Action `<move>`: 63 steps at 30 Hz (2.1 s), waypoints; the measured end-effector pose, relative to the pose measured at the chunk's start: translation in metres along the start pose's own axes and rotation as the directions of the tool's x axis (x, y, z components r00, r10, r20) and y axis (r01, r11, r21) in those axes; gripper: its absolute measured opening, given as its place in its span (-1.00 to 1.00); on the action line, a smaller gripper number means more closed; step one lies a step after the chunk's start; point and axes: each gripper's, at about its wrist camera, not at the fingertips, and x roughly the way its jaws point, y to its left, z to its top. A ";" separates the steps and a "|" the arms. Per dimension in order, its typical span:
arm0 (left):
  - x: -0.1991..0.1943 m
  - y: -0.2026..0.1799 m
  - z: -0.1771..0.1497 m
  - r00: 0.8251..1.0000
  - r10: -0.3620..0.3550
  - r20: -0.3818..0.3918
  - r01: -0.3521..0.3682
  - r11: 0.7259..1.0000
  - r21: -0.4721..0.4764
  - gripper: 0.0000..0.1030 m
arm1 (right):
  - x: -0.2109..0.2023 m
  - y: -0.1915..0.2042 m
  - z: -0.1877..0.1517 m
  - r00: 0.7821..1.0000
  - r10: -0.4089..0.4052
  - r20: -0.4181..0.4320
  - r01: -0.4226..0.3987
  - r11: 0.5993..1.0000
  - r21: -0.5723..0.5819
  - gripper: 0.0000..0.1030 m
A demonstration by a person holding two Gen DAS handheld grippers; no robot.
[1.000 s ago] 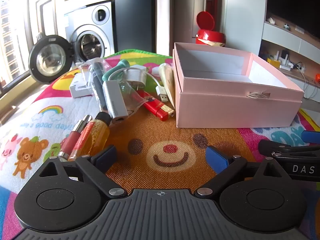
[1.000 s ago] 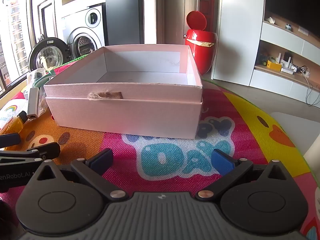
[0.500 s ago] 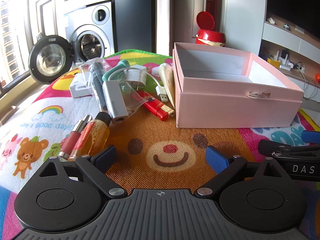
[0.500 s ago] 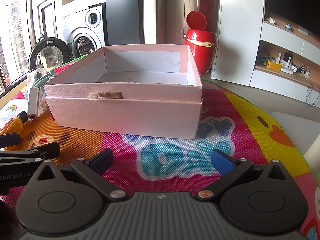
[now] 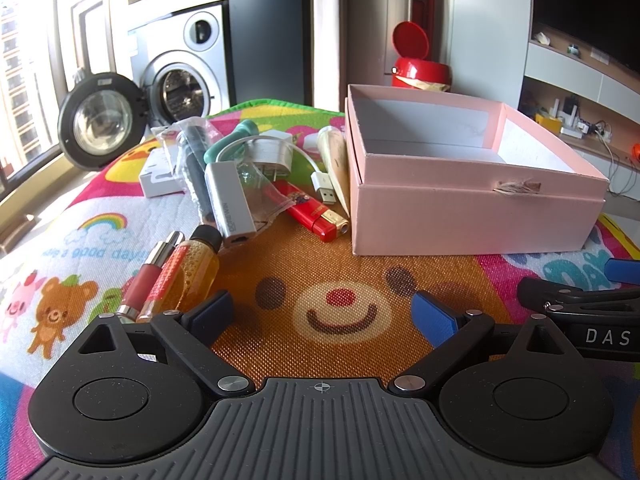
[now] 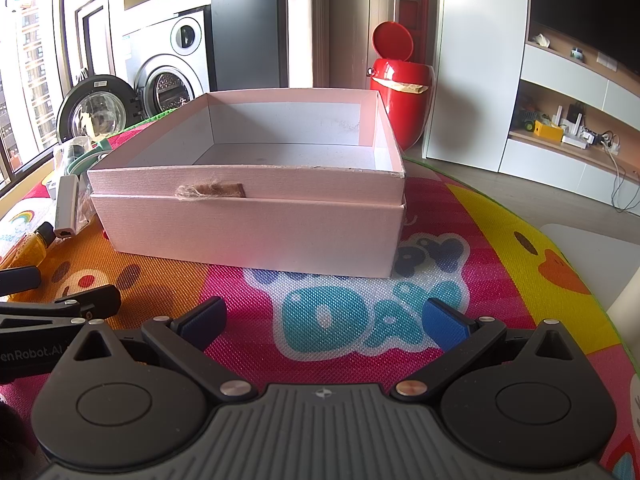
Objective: Organize rigid objects
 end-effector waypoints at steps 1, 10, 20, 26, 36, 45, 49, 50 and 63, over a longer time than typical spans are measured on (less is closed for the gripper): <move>0.000 -0.001 -0.001 1.000 0.001 0.000 -0.001 1.000 0.001 0.93 | 0.000 0.000 0.000 1.000 0.000 0.000 0.000 1.000 0.000 1.00; 0.000 0.000 -0.001 1.000 0.001 -0.001 -0.001 1.000 0.001 0.93 | 0.000 0.000 0.000 1.000 0.000 0.000 0.000 1.000 0.000 1.00; 0.002 0.001 0.002 1.000 0.000 -0.001 0.000 1.000 0.001 0.93 | -0.001 0.001 0.002 1.000 0.000 -0.001 0.000 1.000 0.000 1.00; -0.004 0.004 0.000 0.999 -0.047 0.009 0.047 0.999 -0.011 0.90 | -0.001 0.003 0.003 1.000 0.007 -0.003 -0.007 1.000 0.004 1.00; -0.064 0.057 -0.002 0.979 -0.151 0.139 0.154 0.988 -0.009 0.89 | 0.007 0.005 0.016 0.994 0.051 -0.101 -0.057 0.996 -0.061 1.00; -0.060 0.161 0.017 0.986 -0.053 0.158 0.091 0.966 -0.240 0.89 | 0.005 0.004 0.019 0.989 0.091 -0.113 -0.099 0.993 -0.059 0.99; -0.057 0.179 0.014 0.987 -0.084 0.138 0.120 0.953 -0.277 0.89 | -0.006 0.035 0.028 0.961 0.258 -0.104 -0.267 0.961 -0.079 0.55; -0.056 0.183 0.014 0.988 -0.086 0.130 0.120 0.952 -0.283 0.89 | -0.009 0.049 0.032 0.950 0.299 -0.092 -0.308 0.946 -0.100 0.49; -0.045 0.198 -0.001 0.989 -0.140 0.057 0.150 0.953 -0.263 0.40 | 0.036 0.189 0.072 0.860 0.478 -0.181 -0.500 0.860 -0.104 -0.32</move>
